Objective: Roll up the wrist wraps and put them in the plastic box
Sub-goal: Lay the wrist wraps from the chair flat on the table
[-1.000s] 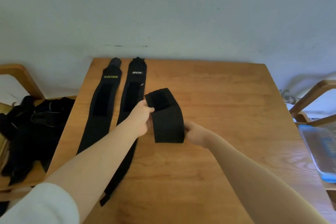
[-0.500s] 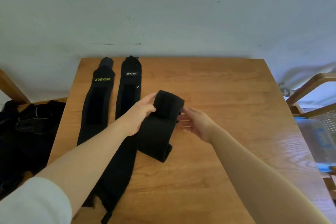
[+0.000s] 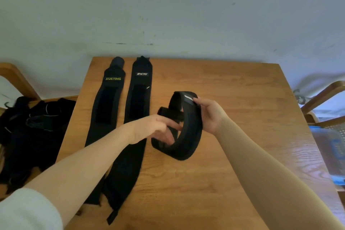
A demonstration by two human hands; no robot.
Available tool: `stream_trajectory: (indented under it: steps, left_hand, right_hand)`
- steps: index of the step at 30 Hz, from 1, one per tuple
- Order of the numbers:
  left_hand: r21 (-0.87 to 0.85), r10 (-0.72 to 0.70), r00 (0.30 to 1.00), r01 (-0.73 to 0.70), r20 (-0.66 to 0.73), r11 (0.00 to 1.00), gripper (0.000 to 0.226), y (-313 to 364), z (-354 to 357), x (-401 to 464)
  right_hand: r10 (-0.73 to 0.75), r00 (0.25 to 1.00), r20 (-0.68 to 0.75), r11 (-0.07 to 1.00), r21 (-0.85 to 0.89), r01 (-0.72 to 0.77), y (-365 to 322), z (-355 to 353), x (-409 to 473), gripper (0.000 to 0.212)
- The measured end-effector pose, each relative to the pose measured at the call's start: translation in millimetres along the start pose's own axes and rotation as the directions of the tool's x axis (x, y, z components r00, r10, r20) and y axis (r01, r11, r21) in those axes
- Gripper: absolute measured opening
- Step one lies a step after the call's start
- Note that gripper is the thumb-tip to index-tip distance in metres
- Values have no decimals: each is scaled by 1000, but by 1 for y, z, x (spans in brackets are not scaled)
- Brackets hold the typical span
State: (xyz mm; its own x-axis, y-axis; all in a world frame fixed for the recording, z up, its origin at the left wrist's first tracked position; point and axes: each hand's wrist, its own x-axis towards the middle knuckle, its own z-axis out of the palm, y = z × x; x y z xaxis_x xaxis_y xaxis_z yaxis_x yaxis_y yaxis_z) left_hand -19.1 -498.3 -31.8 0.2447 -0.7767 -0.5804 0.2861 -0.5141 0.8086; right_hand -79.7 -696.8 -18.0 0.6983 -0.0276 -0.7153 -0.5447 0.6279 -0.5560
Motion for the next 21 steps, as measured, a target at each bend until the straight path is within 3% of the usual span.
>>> stream_trajectory:
  steps: [1,2,4,7,9,11,14,18,19,21]
  left_hand:
    - [75,32,980,-17,-197,997,21,2,4,4]
    - [175,80,915,-10,-394,984,13,2,7,9]
    - [277,152,742,48,-653,960,21,-1,13,20]
    - [279,175,522,127,-835,952,51,-10,21,38]
    - [310,185,471,201,-862,929,69,-14,22,47]
    - [339,172,546,222,-820,914,81,-17,21,55]
    - [467,250,619,214,-744,858,86,-22,15,64]
    - [643,311,757,183,-575,744,71,-25,-3,58]
    - [740,304,799,242,-519,628,67,-24,-6,56]
    - [887,237,873,351,-425,299,69,-20,-10,52]
  right_hand:
    - [-38,999,29,999,-16,38,-1,-2,-7,22]
    - [-66,997,30,998,-12,67,-2,-5,-12,26]
    - [-77,997,-8,997,27,77,0,-16,-18,33]
    - [-31,996,-83,999,-34,29,9,-35,-18,34]
    - [26,989,-143,991,-128,-45,14,-40,-19,35]
    - [59,985,-163,981,-172,-87,18,-42,-18,35]
    - [9,995,-104,985,-169,-27,19,-43,-18,40]
    - [-129,990,64,989,-70,133,16,-43,-22,49]
    - [-168,982,91,985,-27,171,15,-43,-23,49]
    - [-245,963,115,968,86,236,11,-42,-23,49]
